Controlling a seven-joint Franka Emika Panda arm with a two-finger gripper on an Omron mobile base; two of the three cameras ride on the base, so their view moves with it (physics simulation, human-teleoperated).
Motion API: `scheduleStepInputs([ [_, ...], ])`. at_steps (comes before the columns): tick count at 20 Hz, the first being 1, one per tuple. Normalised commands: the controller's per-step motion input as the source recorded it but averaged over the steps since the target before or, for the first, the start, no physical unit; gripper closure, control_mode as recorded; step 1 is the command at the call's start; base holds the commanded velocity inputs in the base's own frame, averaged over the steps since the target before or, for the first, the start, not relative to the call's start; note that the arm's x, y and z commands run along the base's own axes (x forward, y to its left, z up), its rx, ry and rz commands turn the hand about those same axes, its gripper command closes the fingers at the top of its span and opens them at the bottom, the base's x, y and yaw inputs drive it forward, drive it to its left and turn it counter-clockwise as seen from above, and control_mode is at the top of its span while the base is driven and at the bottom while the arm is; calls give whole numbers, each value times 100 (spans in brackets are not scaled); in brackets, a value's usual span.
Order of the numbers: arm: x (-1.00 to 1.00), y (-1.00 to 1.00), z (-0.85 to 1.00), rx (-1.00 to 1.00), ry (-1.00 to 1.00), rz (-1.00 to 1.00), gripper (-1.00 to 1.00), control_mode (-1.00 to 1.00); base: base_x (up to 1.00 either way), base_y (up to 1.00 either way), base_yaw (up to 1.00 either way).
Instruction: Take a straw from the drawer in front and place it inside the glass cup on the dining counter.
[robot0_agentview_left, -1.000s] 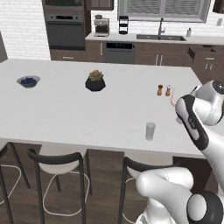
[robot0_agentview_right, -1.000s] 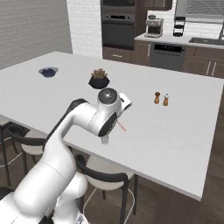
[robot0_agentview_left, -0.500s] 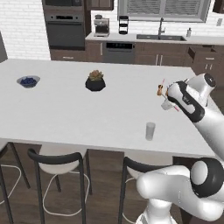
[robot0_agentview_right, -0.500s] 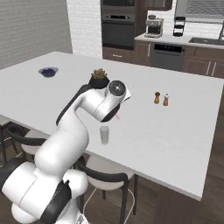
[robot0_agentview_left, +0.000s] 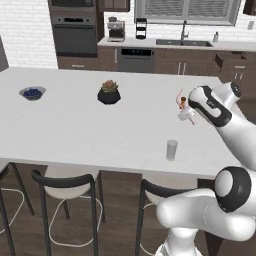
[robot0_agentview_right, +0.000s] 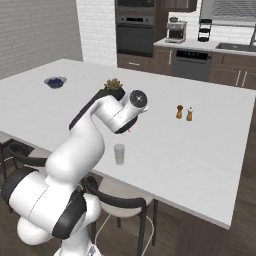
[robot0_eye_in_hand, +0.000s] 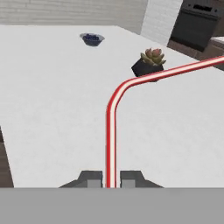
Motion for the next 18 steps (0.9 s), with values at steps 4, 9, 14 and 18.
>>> scheduleStepInputs([
  [4, 0, 7, -9, 12, 0, 4, 100, -100, 0, 0, 0],
  [9, -4, 0, -31, 15, -15, 11, 100, -100, 0, 0, 0],
  [14, -5, 0, -19, 20, -10, 12, 100, -100, 0, 0, 0],
  [18, 0, 1, 0, 19, 1, 9, 100, -100, 0, 0, 0],
])
